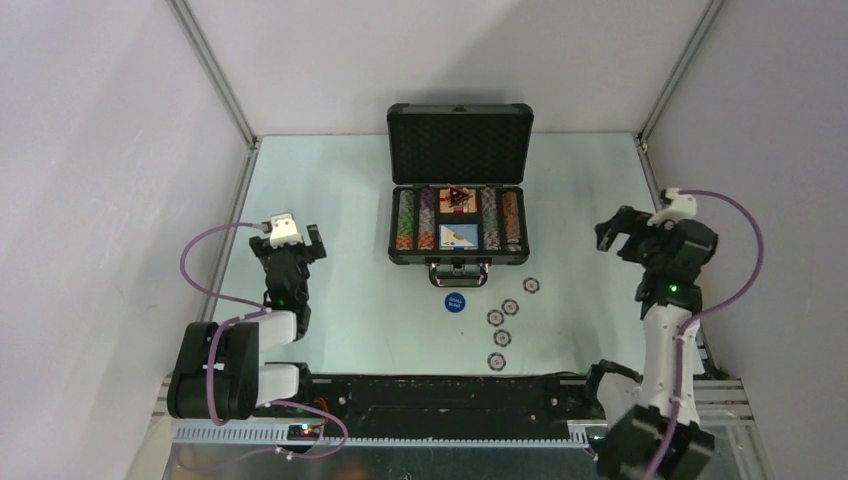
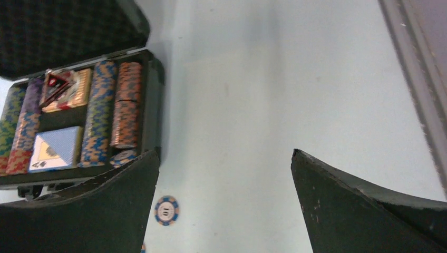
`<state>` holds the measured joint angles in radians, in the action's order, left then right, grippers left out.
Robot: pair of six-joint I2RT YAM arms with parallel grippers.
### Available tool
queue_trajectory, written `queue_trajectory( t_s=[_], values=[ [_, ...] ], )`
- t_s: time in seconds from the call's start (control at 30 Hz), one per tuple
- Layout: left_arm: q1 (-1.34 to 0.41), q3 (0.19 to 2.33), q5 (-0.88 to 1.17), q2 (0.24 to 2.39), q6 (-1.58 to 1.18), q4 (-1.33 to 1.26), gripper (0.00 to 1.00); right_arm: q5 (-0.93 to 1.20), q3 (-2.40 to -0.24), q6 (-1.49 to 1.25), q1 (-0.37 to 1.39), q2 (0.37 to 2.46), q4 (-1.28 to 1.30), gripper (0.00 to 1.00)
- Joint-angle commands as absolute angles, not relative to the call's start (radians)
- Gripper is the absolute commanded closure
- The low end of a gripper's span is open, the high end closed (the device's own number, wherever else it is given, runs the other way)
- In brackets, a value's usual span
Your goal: Pack up texas hold em set
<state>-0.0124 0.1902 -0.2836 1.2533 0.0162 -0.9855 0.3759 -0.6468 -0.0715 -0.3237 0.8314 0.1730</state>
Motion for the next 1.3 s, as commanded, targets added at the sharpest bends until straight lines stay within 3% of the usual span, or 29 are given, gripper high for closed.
queue_trajectory(
  t_s=[0.0,0.07,0.27,0.53,0.7,1.0,1.27],
  values=[
    [-0.003,0.192,-0.287,1.249,0.008,-1.041,0.0,0.713,-0.719,-0.014,-0.538,0.927,0.196,0.01],
    [-0.003,0.192,-0.287,1.249,0.007,-1.042,0.0,0.822,-0.734,-0.006,-0.618,0.98,0.181,0.01],
    [-0.003,0.192,-0.287,1.249,0.008,-1.042,0.0,0.87,-0.803,0.125,-0.742,1.014,0.299,0.0],
    [-0.003,0.193,-0.288,1.249,0.008,-1.042,0.0,0.657,-0.829,0.349,-0.83,1.019,0.343,0.01],
    [-0.003,0.192,-0.287,1.249,0.008,-1.04,0.0,0.597,-0.981,0.603,-0.877,1.189,0.608,0.01],
    [-0.003,0.193,-0.287,1.249,0.008,-1.041,0.0,0.486,-1.079,0.894,-0.946,1.366,0.703,0.14],
    [-0.003,0.193,-0.287,1.248,0.007,-1.042,0.0,0.386,-1.079,1.003,-0.963,1.429,0.595,0.36]
  ],
)
